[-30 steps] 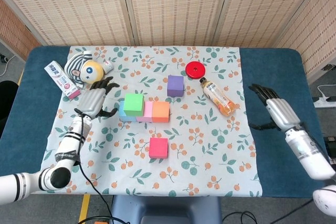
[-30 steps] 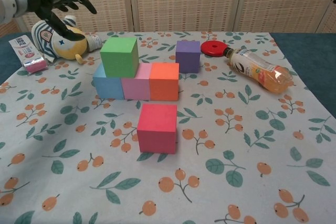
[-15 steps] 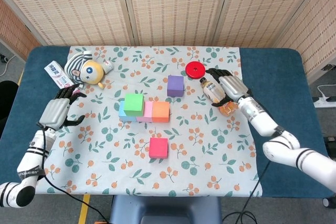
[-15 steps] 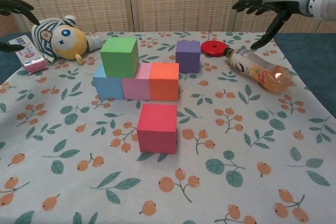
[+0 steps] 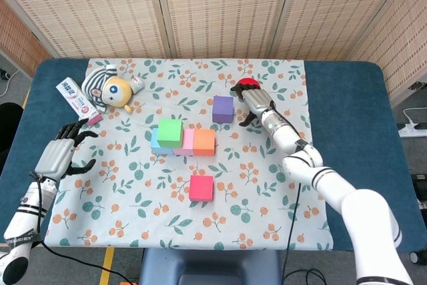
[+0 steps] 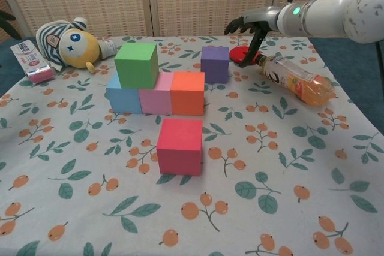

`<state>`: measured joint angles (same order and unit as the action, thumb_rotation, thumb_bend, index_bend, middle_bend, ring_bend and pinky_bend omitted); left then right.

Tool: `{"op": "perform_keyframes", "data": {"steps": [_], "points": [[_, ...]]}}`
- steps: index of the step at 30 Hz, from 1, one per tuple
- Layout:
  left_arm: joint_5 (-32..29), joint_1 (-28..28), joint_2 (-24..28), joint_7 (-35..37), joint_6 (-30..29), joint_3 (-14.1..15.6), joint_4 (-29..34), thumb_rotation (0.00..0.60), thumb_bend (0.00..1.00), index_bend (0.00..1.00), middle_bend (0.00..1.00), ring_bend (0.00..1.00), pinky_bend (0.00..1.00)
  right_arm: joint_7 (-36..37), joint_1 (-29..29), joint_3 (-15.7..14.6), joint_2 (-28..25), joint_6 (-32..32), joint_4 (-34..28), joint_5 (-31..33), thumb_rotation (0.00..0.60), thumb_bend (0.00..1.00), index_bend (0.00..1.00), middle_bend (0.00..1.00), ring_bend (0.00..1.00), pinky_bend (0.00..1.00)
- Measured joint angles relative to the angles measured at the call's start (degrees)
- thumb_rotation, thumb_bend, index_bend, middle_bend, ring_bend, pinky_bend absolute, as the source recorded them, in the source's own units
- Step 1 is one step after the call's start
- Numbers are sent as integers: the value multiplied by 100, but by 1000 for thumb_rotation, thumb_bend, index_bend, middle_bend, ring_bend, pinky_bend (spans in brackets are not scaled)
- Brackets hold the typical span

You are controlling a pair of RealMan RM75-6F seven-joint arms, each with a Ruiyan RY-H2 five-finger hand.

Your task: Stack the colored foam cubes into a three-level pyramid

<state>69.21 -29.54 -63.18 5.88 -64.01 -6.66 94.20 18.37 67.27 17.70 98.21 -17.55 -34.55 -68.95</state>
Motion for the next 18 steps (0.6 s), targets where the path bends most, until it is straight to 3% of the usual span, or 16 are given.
{"op": "perform_keyframes", "data": {"steps": [6, 12, 18], "points": [[84, 120, 66, 71, -72, 7, 105, 600, 329, 289, 31, 0, 21, 192, 404, 65, 618, 389, 902, -5, 600, 0, 110, 43, 0, 0], [158, 198, 85, 107, -99, 13, 146, 600, 330, 290, 30, 0, 21, 410, 538, 110, 767, 481, 1146, -90, 600, 0, 108, 45, 0, 0], [252, 262, 70, 141, -97, 20, 143, 600, 330, 291, 29, 0, 21, 714, 512, 42, 775, 341, 1083, -388, 600, 0, 172, 67, 0, 0]]}}
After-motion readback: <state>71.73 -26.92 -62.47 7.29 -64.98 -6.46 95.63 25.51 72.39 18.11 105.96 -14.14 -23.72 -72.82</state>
